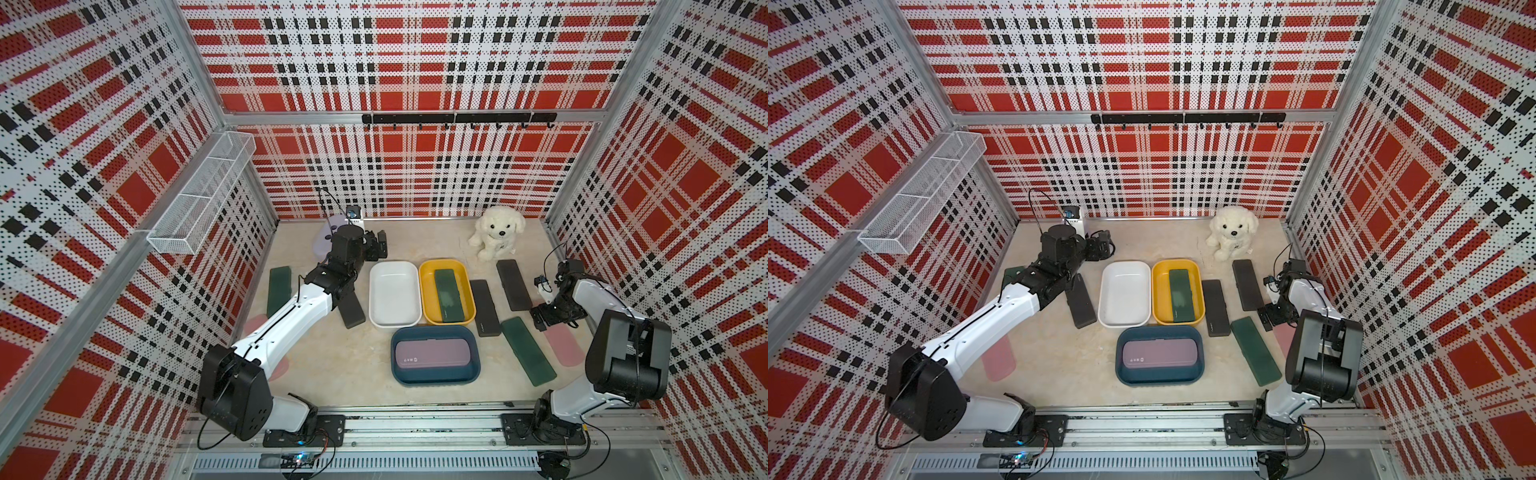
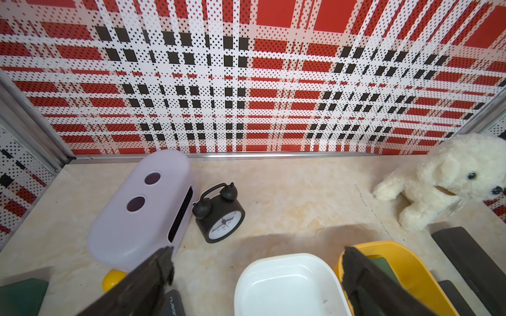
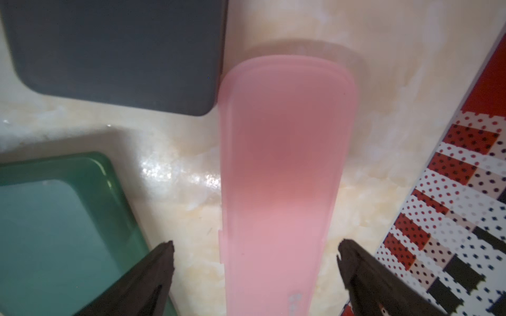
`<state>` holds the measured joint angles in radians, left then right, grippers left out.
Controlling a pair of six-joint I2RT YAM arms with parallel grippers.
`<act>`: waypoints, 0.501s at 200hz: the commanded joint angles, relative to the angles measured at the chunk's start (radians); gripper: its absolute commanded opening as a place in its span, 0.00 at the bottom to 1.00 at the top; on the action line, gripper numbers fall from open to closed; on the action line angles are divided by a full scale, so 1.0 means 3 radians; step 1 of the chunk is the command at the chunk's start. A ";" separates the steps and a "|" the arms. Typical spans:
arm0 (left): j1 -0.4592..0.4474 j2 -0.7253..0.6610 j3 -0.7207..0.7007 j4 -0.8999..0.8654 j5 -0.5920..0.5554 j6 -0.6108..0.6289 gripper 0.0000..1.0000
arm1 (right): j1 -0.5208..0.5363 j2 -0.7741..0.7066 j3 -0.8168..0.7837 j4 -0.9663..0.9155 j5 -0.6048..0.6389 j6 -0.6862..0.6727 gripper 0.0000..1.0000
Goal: Place the pencil cases by color into the storage box
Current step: Pick up the pencil case from the center of the board.
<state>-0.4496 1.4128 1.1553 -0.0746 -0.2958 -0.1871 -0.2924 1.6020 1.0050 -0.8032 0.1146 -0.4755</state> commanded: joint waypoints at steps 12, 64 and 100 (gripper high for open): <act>-0.0067 0.0055 0.0140 -0.0099 -0.0157 0.0071 0.99 | -0.0058 0.0176 0.0007 0.0174 0.0025 0.0025 1.00; -0.0121 0.0070 0.0199 -0.0160 -0.0305 0.0153 0.99 | -0.0064 0.0330 0.0053 0.0284 0.0109 0.0097 1.00; -0.0135 0.0105 0.0250 -0.0180 -0.0330 0.0195 0.99 | -0.0063 0.0362 0.0060 0.0300 0.0127 0.0107 1.00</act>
<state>-0.4801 1.4330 1.1912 -0.1154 -0.3740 -0.1493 -0.3019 1.6875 1.0054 -0.7296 0.1486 -0.4549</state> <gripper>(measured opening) 0.991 0.997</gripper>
